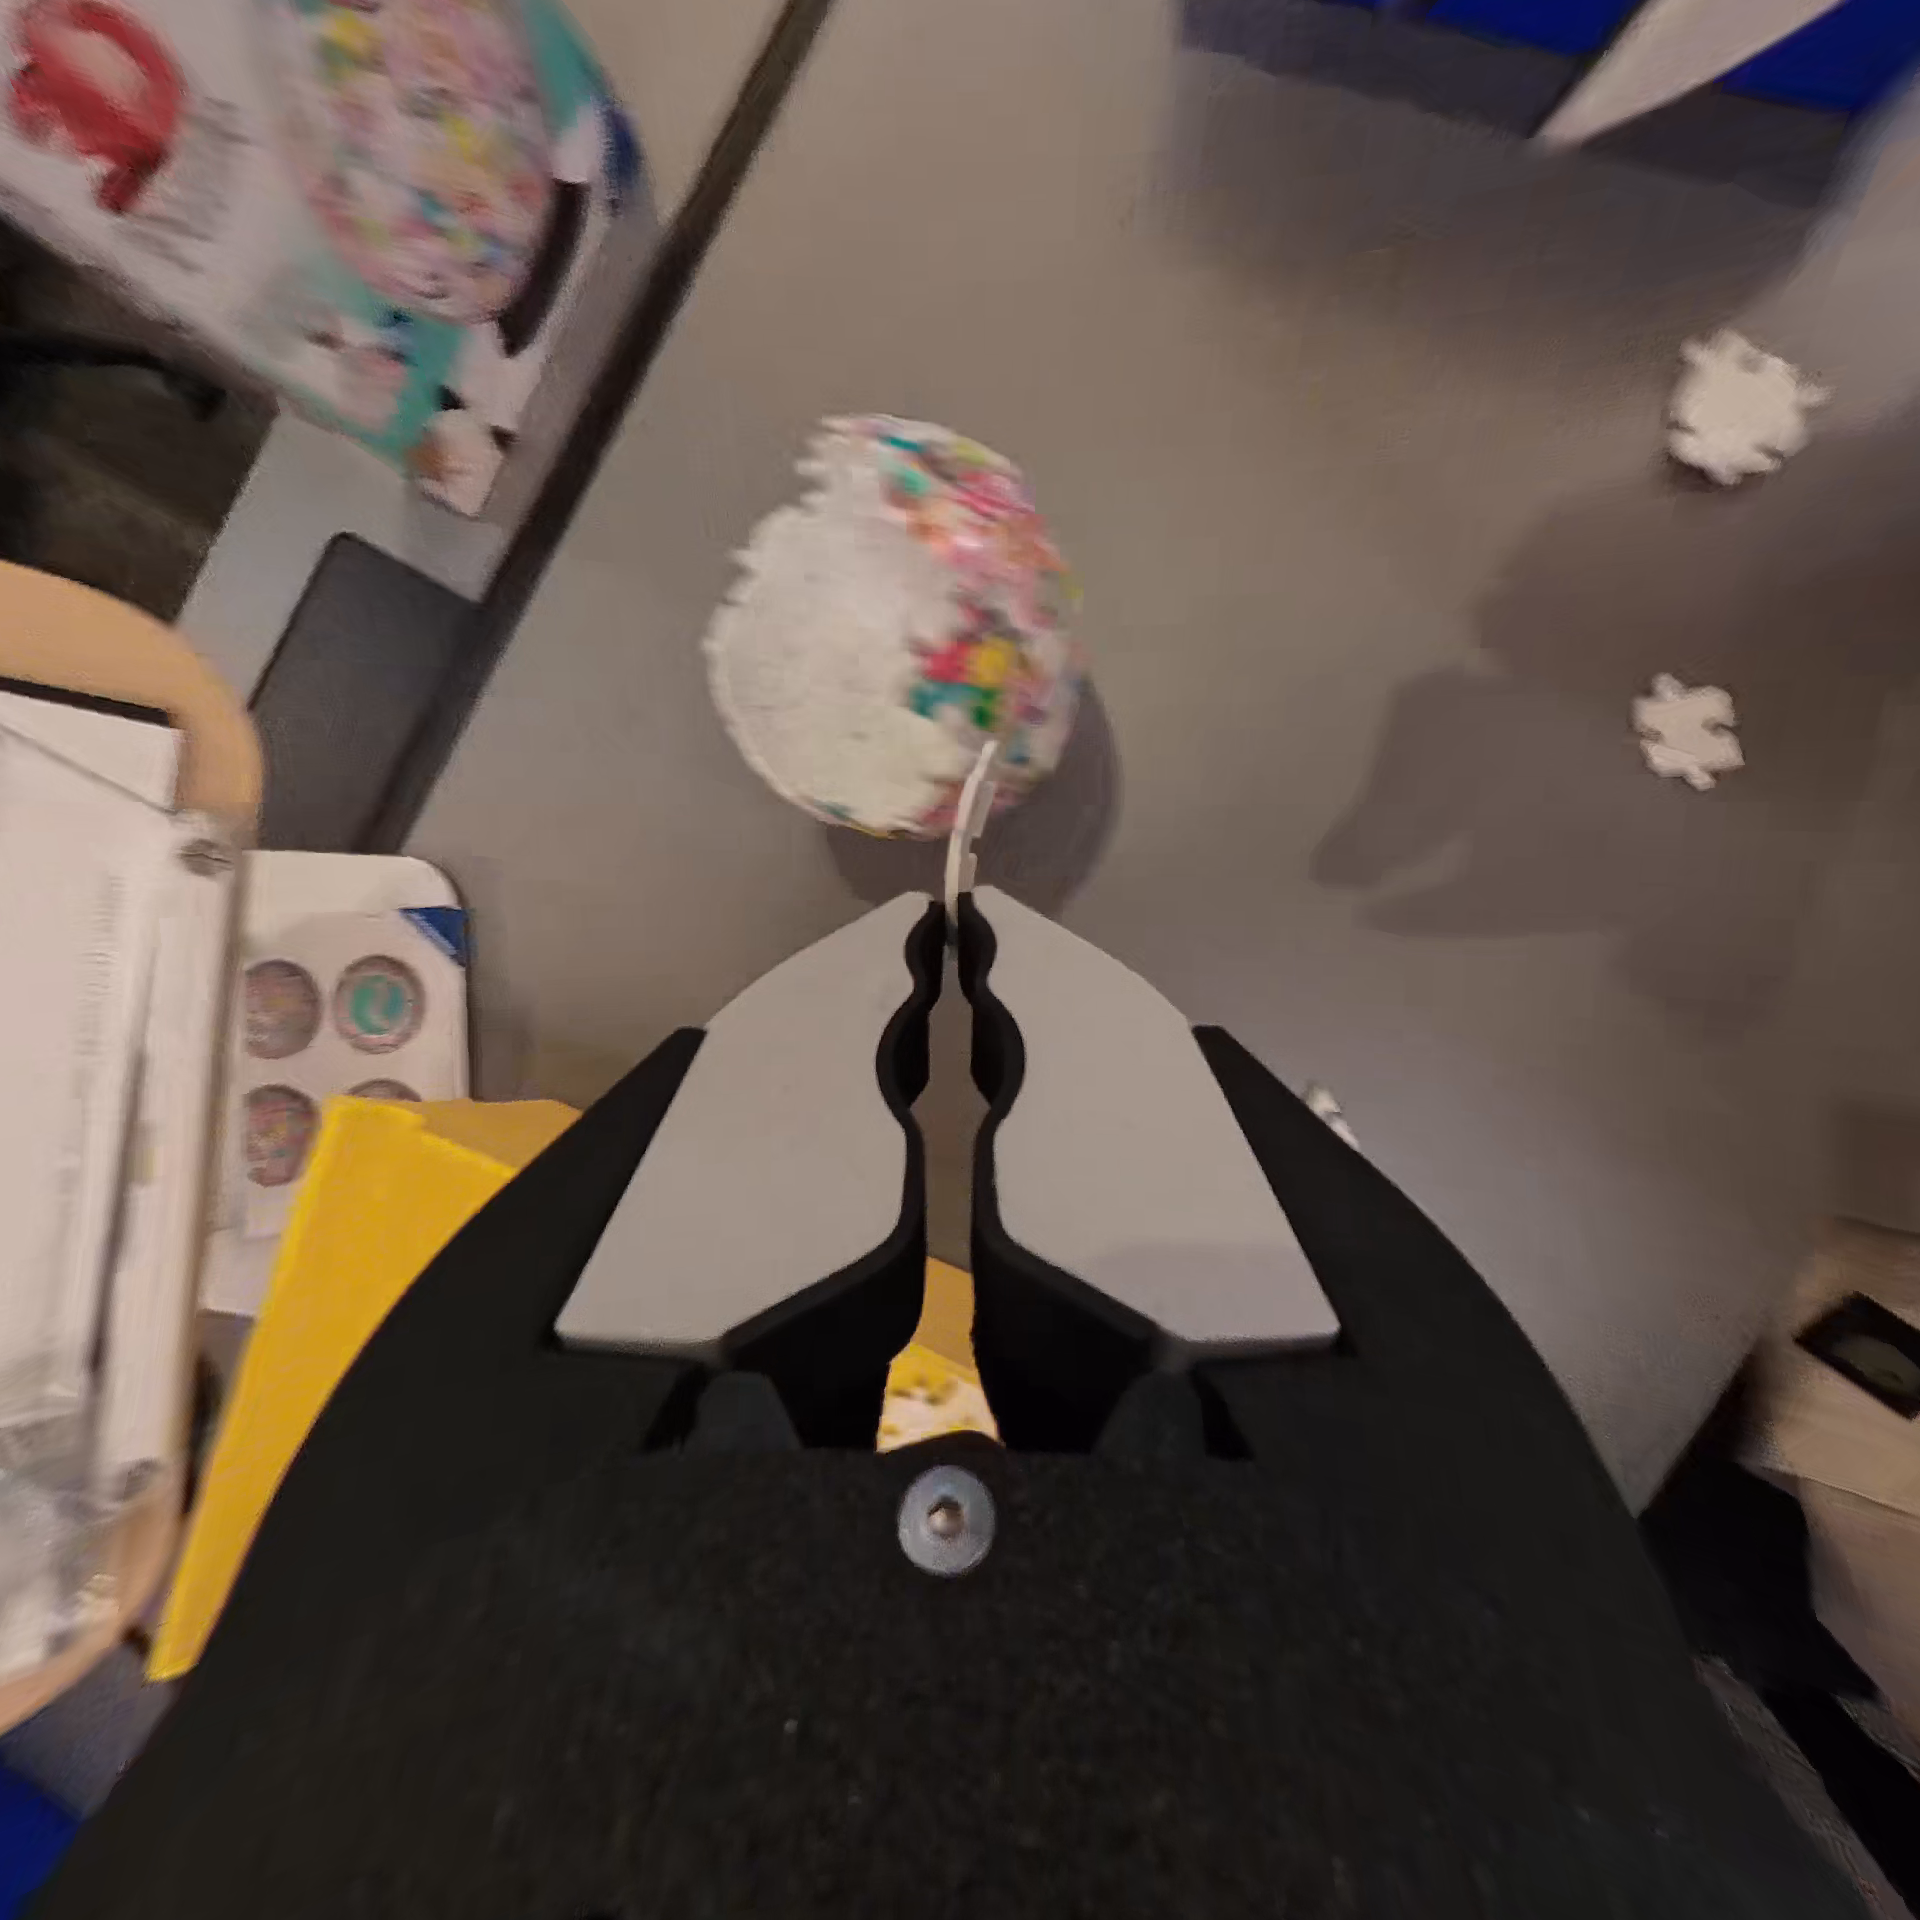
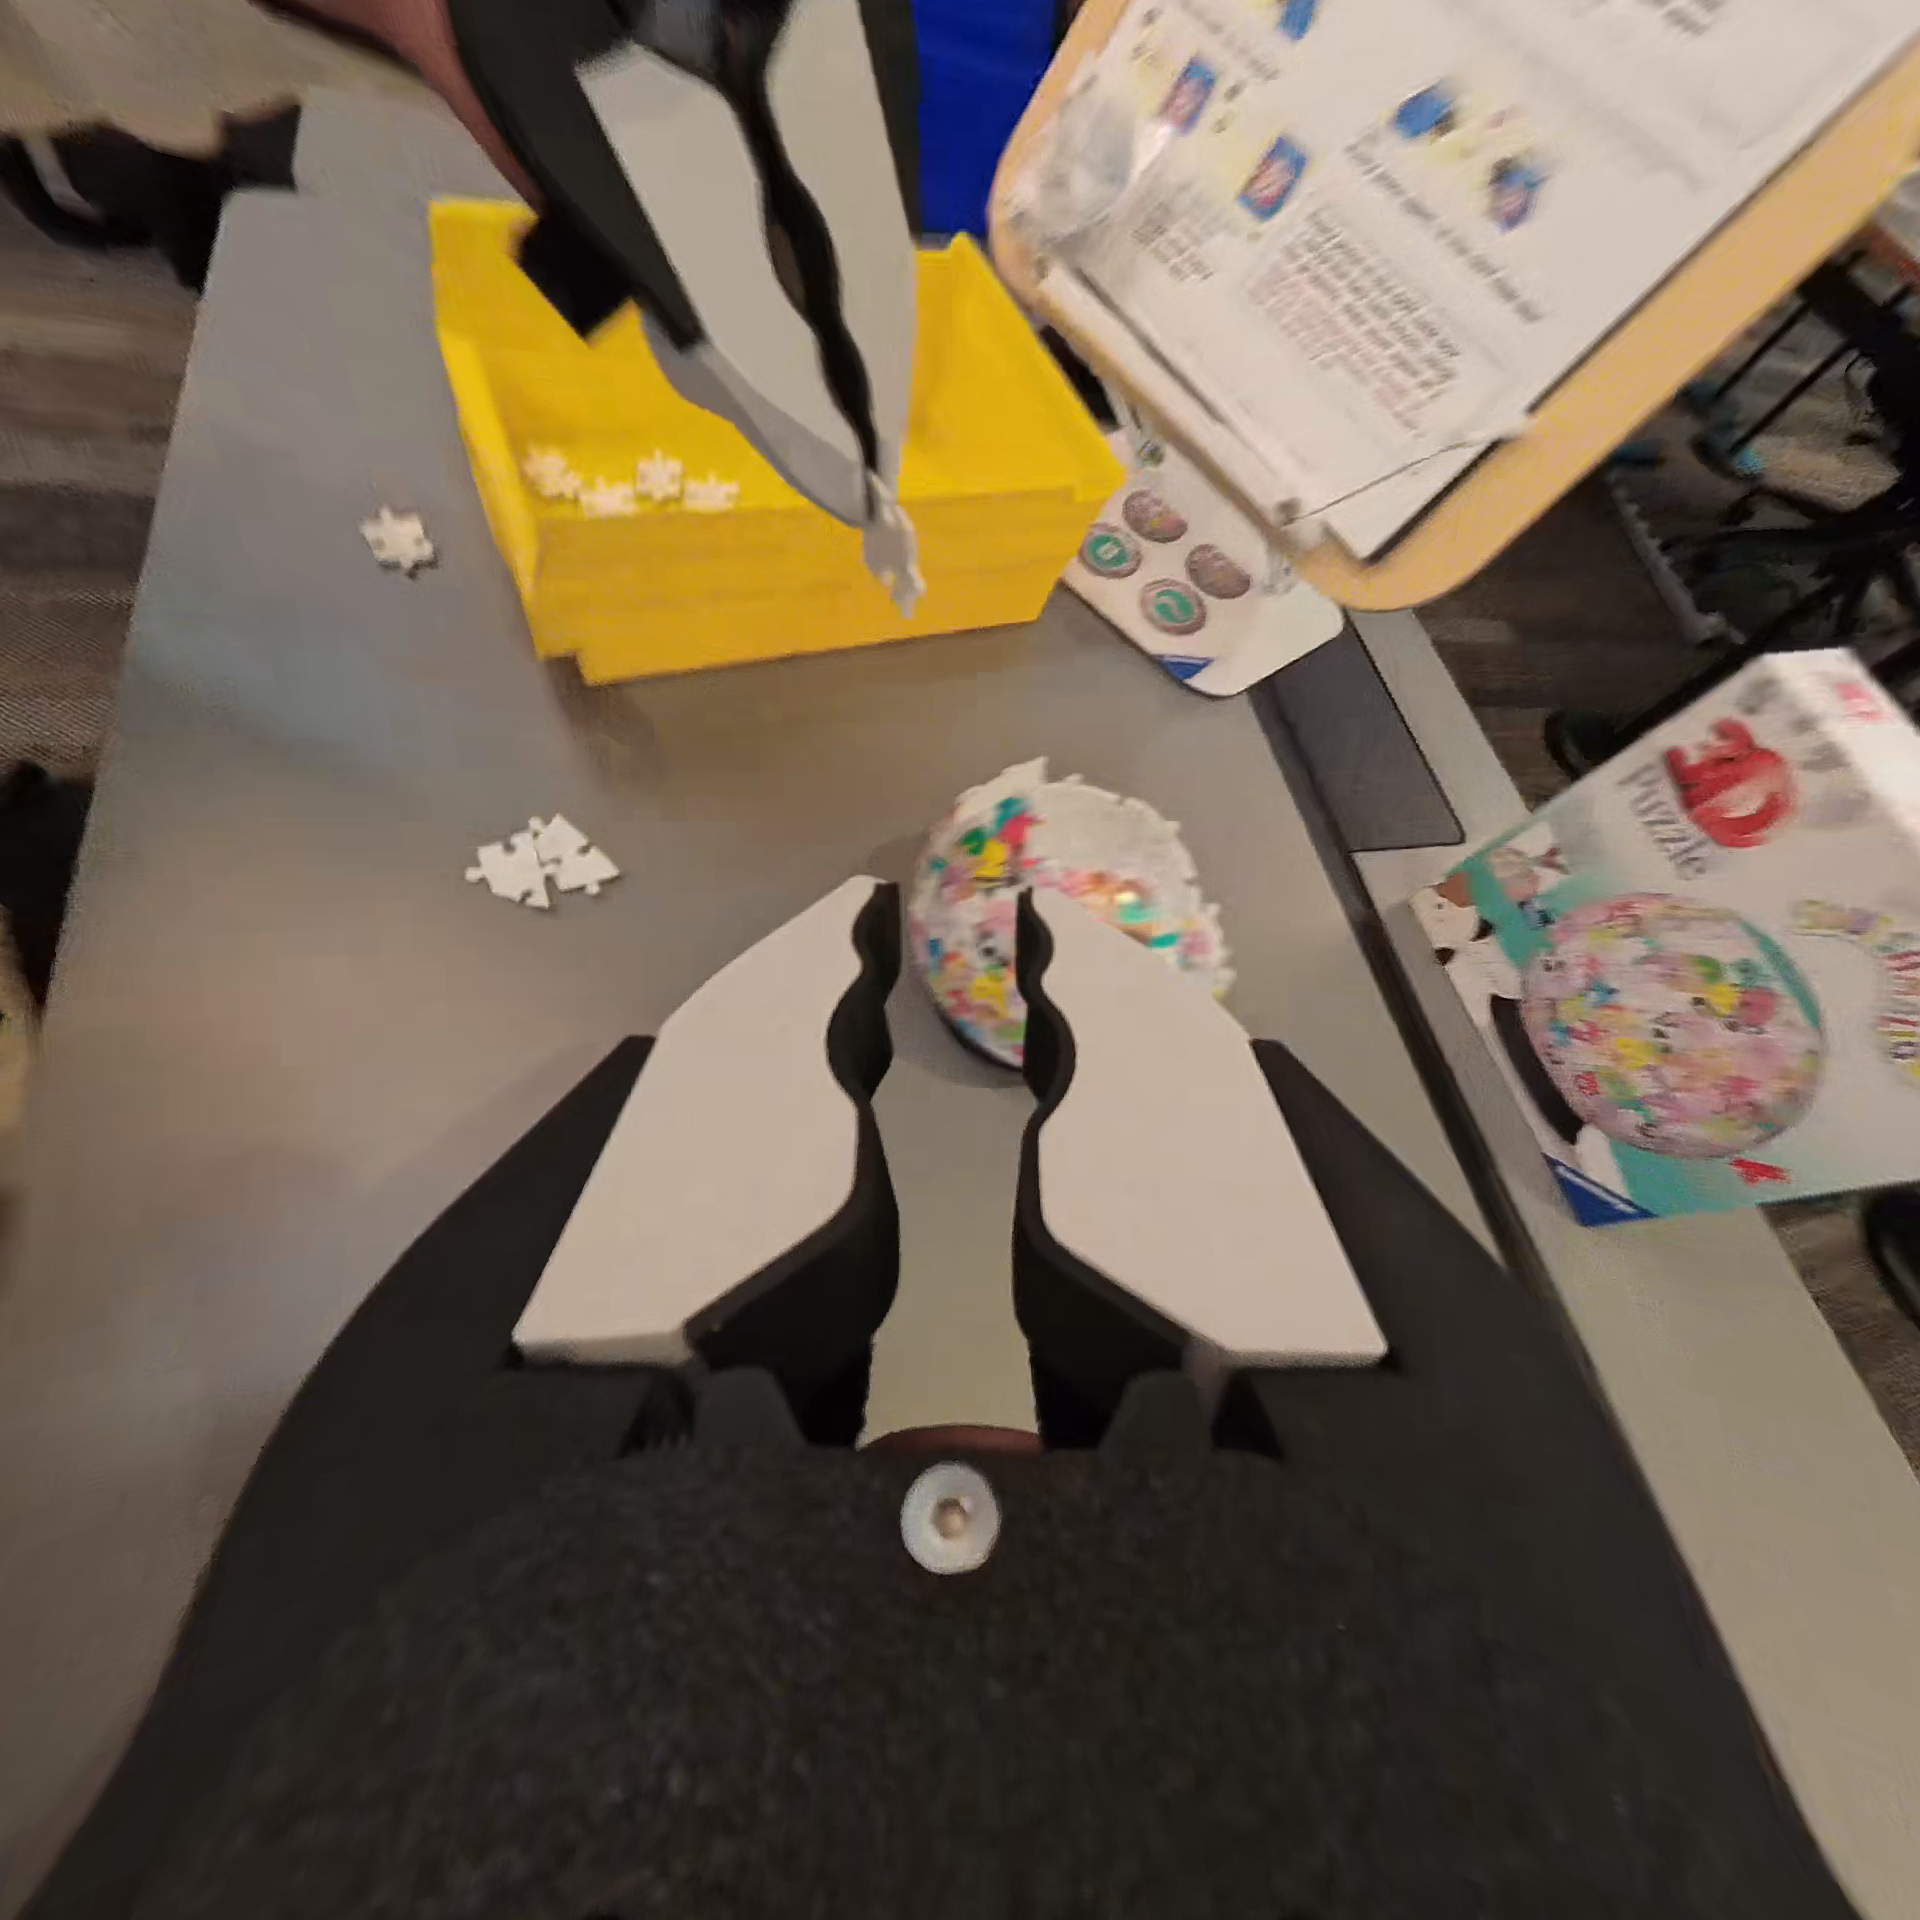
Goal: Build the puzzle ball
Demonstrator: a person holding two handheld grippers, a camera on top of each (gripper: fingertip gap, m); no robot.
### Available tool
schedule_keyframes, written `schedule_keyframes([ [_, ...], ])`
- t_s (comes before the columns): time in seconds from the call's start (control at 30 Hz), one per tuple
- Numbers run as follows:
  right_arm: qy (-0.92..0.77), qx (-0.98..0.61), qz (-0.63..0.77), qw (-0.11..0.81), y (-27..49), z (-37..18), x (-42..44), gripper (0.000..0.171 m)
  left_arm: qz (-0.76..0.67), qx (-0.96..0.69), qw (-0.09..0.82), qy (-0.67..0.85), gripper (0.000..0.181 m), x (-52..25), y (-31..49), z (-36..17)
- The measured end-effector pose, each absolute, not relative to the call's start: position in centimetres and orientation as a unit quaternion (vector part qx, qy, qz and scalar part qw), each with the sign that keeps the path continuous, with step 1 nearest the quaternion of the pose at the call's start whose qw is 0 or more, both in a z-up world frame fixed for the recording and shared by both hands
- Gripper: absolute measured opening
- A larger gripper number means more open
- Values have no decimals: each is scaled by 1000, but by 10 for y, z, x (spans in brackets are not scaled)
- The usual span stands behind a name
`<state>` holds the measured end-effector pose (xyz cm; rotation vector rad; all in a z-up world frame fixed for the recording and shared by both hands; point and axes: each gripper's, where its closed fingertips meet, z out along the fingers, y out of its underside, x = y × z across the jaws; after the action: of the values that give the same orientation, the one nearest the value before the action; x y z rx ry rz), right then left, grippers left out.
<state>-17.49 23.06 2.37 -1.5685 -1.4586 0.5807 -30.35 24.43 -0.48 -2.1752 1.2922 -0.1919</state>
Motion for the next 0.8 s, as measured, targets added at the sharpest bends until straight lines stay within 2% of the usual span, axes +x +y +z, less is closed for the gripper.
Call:
schedule_keyframes([
  [0.07, -589, -651, 234, 418, 267, 47, -167, 21, -90, -847, 242, 464, 2, -307, 287, -12],
  [0.13, -617, -652, 177, 404, 318, 43, -165, 23, -81, -872, 204, 438, 2, -309, 324, -30],
  [0.2, -649, -629, 159, 397, 365, 20, -178, 23, -57, -881, 175, 435, 2, -309, 346, -50],
  [0.27, -661, -615, 223, 367, 390, -19, -199, 21, -27, -883, 165, 438, 2, -307, 362, -62],
  [0.37, -661, -616, 307, 299, 399, -73, -221, 17, -44, -891, 151, 427, 2, -294, 364, -70],
  [0.57, -610, -508, 442, 418, 409, -68, -251, 17, -33, -902, 144, 406, 2, -284, 368, -79],
  [0.73, -642, -501, 478, 329, 410, -98, -252, 18, -3, -910, 143, 389, 2, -288, 368, -97],
  [0.8, -653, -492, 475, 325, 406, -102, -255, 17, 4, -912, 154, 380, 2, -288, 370, -96],
])
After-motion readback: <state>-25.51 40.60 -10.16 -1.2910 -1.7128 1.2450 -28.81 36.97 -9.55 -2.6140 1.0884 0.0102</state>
